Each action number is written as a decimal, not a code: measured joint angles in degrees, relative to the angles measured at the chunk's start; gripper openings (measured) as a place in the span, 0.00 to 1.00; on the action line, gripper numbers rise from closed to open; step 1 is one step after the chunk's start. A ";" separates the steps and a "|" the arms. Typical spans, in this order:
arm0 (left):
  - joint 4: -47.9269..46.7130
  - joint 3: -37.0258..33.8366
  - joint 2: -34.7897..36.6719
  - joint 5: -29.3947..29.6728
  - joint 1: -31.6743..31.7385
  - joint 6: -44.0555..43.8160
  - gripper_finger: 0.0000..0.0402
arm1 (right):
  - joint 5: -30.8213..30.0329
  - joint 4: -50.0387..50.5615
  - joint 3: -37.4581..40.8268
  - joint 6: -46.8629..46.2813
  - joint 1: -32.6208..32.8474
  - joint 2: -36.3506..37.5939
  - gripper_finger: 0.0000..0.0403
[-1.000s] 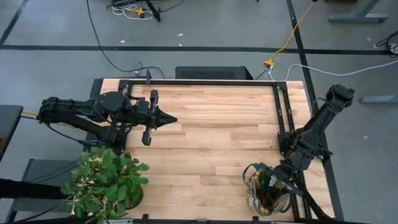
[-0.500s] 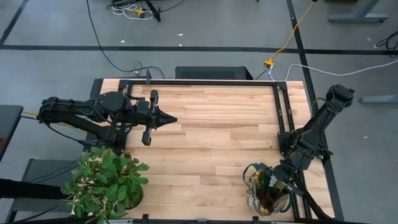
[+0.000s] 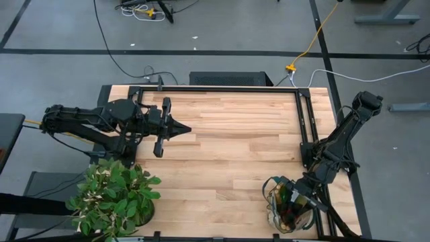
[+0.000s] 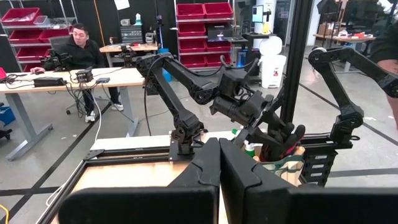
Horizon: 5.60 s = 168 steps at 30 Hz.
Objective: Pick & Place Garden tools in Gardening bag
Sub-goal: Put the red gloves into the white gardening bag, then return to Home Position
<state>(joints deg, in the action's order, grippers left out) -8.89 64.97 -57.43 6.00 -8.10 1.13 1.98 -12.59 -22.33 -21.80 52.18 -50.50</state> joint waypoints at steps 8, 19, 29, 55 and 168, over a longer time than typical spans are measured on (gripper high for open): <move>0.01 0.00 0.00 -0.02 -0.01 -0.02 0.01 | -1.82 -1.39 -0.02 -0.21 0.00 0.00 0.66; 0.03 0.00 0.00 -0.02 -0.01 -0.04 0.01 | -2.60 -1.45 -0.02 1.61 0.00 0.00 0.76; 0.03 0.00 0.00 -0.02 -0.01 -0.08 0.01 | 0.58 -5.08 -0.04 4.35 0.00 0.00 0.96; 0.05 0.00 0.01 -0.02 -0.01 -0.11 0.01 | -10.77 7.12 -0.09 5.60 -7.20 19.40 0.62; 0.03 0.00 0.02 1.53 -0.02 -0.37 0.01 | 10.56 7.46 17.65 26.95 -55.19 42.32 0.00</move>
<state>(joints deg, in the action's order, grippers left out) -8.86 64.97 -57.41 7.53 -8.12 0.75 12.53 -5.14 -4.68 5.15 -3.01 -8.19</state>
